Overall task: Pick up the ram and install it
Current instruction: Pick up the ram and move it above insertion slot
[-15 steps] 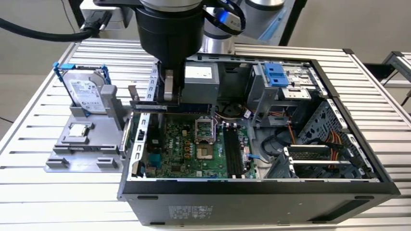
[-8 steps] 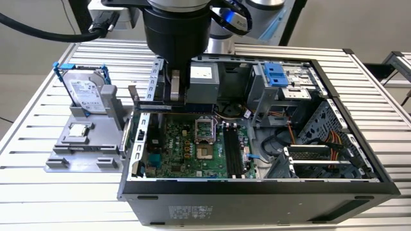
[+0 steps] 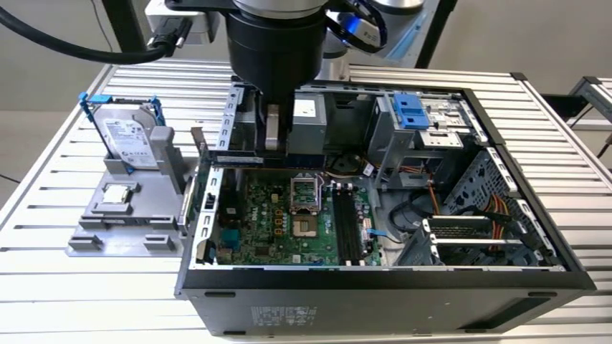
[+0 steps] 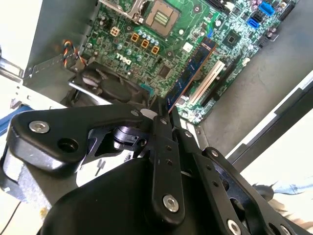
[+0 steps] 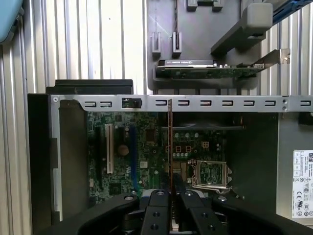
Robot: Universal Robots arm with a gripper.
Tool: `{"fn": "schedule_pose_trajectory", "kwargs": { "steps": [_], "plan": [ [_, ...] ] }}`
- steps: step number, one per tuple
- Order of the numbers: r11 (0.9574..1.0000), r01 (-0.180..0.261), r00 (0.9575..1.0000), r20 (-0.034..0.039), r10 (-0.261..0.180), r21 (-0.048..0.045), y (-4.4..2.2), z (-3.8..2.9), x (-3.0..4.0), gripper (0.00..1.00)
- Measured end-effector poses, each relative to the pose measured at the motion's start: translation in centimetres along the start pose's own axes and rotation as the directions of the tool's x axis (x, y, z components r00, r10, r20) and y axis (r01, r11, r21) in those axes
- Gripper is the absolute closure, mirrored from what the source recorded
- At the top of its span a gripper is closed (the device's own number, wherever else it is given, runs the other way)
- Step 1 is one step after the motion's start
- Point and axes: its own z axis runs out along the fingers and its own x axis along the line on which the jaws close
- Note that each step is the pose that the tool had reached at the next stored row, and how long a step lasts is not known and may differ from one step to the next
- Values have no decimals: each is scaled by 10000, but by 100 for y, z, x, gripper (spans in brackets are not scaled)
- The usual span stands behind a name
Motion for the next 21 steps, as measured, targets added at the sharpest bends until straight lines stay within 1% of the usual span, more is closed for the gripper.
{"fn": "schedule_pose_trajectory", "kwargs": {
  "steps": [21],
  "plan": [
    [10000, 0, 10000, 1, 0, 1, -231, -3, -8, 100]
  ]
}}
